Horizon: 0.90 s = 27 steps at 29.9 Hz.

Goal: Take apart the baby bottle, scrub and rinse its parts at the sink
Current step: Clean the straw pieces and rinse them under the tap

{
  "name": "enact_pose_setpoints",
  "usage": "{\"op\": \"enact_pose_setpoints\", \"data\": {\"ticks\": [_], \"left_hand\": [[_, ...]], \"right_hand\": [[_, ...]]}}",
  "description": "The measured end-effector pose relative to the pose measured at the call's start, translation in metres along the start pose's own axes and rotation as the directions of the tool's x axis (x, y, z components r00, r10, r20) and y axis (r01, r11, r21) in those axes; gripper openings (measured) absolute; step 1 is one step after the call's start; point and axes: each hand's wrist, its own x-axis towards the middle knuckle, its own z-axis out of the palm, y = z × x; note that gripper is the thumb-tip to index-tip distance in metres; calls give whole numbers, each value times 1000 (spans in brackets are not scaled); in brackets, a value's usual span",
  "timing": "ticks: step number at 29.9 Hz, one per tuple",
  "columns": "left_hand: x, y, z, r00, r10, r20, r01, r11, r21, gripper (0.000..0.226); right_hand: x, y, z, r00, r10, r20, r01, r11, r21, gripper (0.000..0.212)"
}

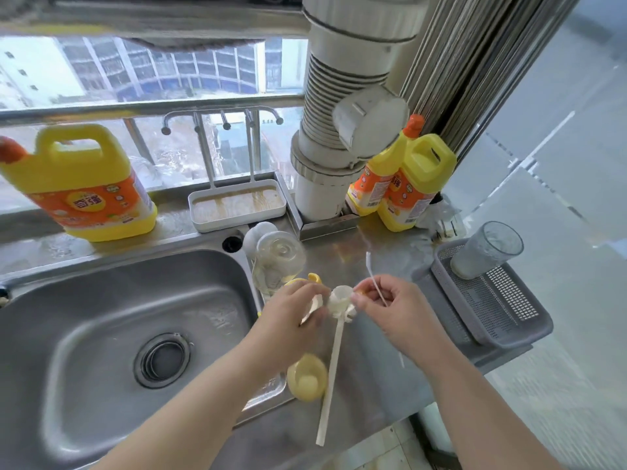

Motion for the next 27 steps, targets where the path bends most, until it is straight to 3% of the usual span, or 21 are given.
{"op": "enact_pose_setpoints", "data": {"ticks": [4,10,16,19,21,23,27], "left_hand": [[-9,0,-34,999,-22,39,23,1000,-19,15],[-43,-47,-105,986,-97,-138,99,995,5,12],[-82,-78,-178,953,-97,-288,84,995,-58,15],[-98,-93,-210,950,-84,-299,68,996,-65,24],[-101,-98,-223,951,-78,-300,67,997,-48,18],[-109,-107,-240,949,-70,-306,67,998,-19,21],[-119,-127,-264,970,12,-245,37,980,196,22]], "right_hand": [[1,-28,34,983,-44,180,38,999,36,6],[4,-79,78,917,-94,388,183,963,-198,8],[0,-136,134,839,-288,461,443,854,-273,18],[-2,-160,162,826,-315,468,491,810,-321,17],[-5,-172,173,810,-339,479,523,787,-327,17],[-6,-186,188,798,-351,491,552,753,-358,19],[-4,-207,218,772,-367,518,608,663,-437,17]]}}
